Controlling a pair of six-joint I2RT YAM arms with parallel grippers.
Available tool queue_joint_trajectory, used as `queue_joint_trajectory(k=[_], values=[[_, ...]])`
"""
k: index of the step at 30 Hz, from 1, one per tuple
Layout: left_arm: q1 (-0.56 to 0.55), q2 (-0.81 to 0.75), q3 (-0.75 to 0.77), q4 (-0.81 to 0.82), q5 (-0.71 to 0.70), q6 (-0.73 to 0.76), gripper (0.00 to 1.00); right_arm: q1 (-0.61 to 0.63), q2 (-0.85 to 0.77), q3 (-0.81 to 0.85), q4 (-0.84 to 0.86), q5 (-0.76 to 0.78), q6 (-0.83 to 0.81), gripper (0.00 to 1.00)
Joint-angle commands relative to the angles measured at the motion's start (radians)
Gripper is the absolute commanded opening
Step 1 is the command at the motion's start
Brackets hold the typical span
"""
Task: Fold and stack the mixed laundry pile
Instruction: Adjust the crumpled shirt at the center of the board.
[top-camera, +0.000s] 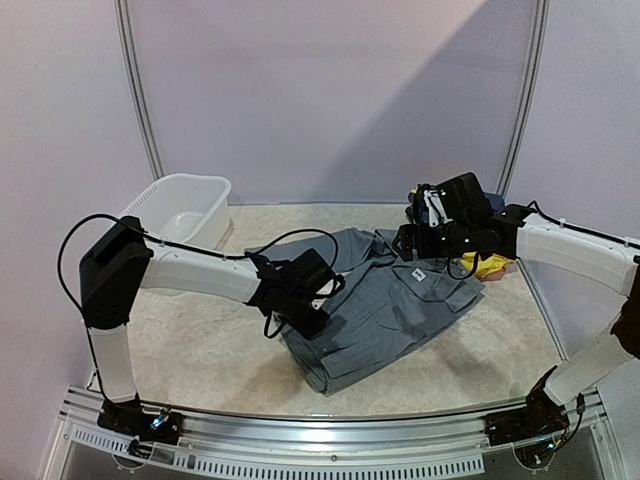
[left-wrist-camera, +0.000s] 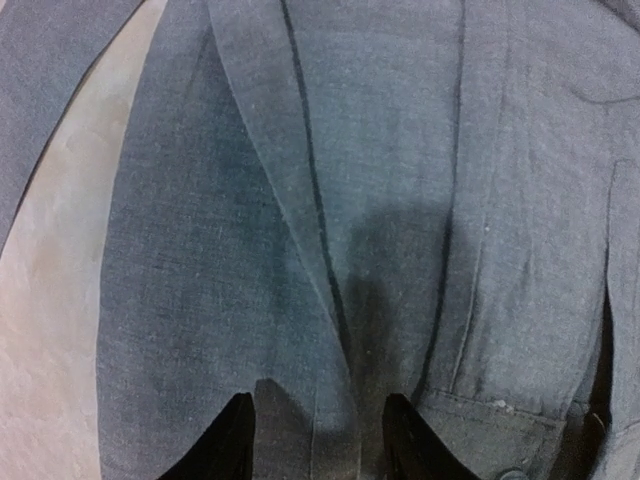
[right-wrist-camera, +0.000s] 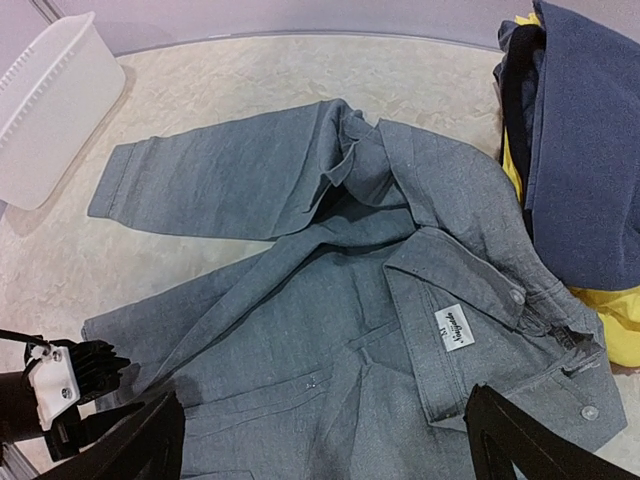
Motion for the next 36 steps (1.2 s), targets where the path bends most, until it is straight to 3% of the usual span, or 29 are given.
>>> queue_joint_trajectory(k=[1, 4, 9, 17, 24, 33, 36], values=[[-0.021, 0.044, 0.027, -0.021, -0.066, 0.008, 0.39, 0.004, 0.018, -0.009, 0.009, 0.013, -0.016, 0.99], [-0.021, 0.052, 0.029, -0.022, -0.128, 0.002, 0.28, 0.004, 0.019, -0.012, 0.008, 0.012, -0.016, 0.99], [-0.021, 0.041, 0.036, -0.026, -0.202, -0.005, 0.0, 0.005, 0.02, -0.015, 0.007, 0.012, -0.016, 0.99], [0.007, -0.035, 0.056, -0.049, -0.224, -0.013, 0.0, 0.005, 0.021, -0.015, 0.002, 0.01, -0.017, 0.99], [0.152, -0.108, 0.044, -0.057, -0.19, -0.05, 0.0, 0.004, -0.008, -0.028, 0.001, 0.0, -0.015, 0.99], [0.37, -0.01, 0.103, -0.084, -0.121, -0.069, 0.0, 0.004, -0.009, -0.044, 0.018, -0.034, -0.001, 0.99], [0.403, 0.032, 0.123, -0.11, -0.138, -0.085, 0.08, 0.005, 0.002, -0.031, 0.01, -0.049, 0.005, 0.99]])
